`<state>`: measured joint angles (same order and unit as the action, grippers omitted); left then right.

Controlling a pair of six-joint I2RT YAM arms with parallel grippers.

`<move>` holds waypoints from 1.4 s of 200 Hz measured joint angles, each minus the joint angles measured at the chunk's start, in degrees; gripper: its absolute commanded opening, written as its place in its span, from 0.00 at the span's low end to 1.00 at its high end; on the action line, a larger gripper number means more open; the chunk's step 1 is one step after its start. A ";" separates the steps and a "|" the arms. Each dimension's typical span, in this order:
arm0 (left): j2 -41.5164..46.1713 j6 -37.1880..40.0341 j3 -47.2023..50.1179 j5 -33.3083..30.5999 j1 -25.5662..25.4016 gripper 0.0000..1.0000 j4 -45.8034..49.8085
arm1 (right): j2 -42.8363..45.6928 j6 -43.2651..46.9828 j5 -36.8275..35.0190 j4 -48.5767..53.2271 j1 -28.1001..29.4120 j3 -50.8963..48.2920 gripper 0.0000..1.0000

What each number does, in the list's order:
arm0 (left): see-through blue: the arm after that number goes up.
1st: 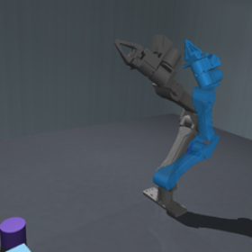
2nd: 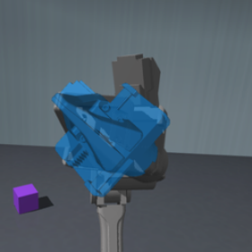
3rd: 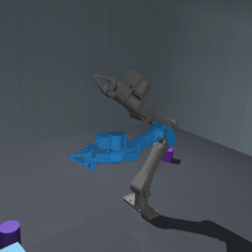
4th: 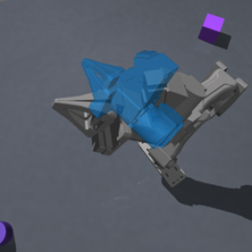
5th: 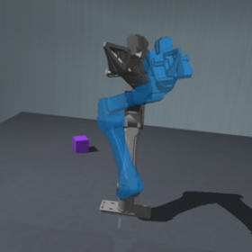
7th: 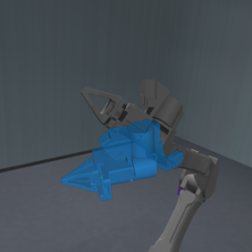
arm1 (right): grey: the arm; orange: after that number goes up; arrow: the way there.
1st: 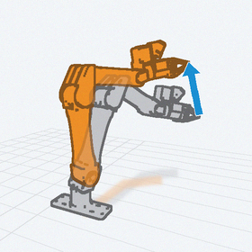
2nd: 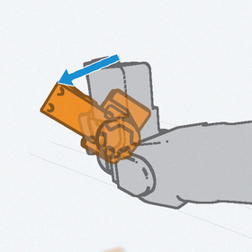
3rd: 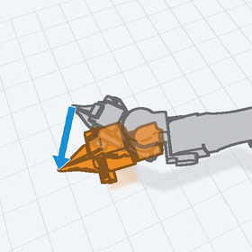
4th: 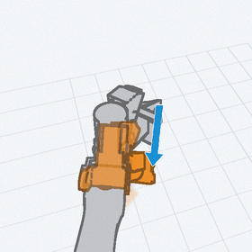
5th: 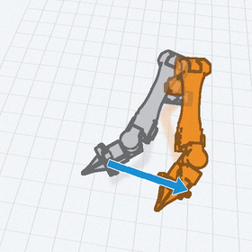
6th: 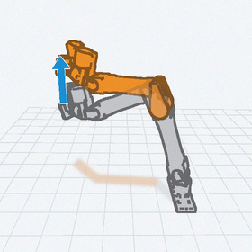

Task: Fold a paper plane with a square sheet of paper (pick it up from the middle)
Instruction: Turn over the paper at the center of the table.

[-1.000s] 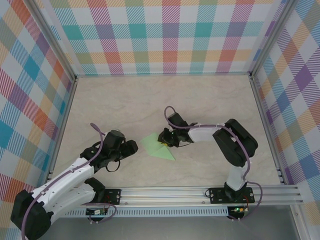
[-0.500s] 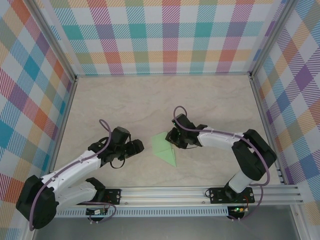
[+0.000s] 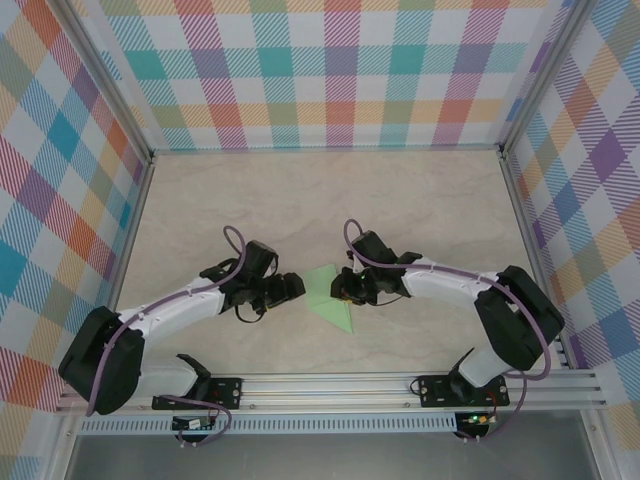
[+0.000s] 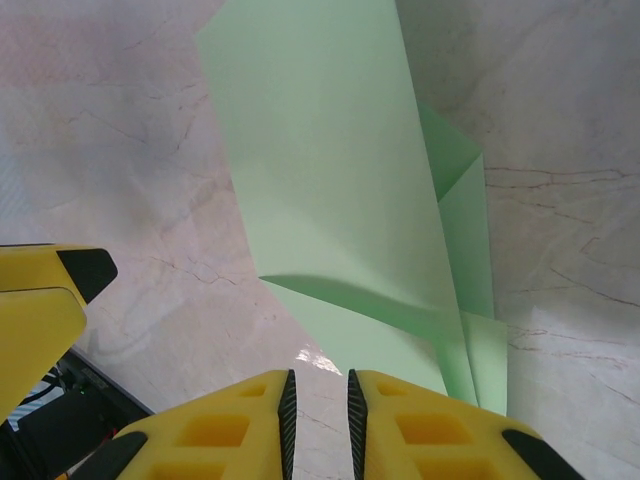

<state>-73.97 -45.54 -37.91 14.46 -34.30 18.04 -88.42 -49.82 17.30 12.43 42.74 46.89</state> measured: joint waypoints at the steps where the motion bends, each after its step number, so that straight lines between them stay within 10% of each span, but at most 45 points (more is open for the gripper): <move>1: -0.09 -0.02 -0.02 0.04 0.00 0.77 -0.09 | -0.04 0.02 0.04 -0.02 0.00 0.00 0.24; 280: -11.80 -8.39 -2.73 5.90 -2.54 0.70 -10.43 | -5.33 -0.63 8.31 -14.80 -5.60 -9.68 0.23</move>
<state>-85.78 -53.93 -40.64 20.36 -36.84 7.62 -93.76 -50.46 25.61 -2.37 37.15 37.21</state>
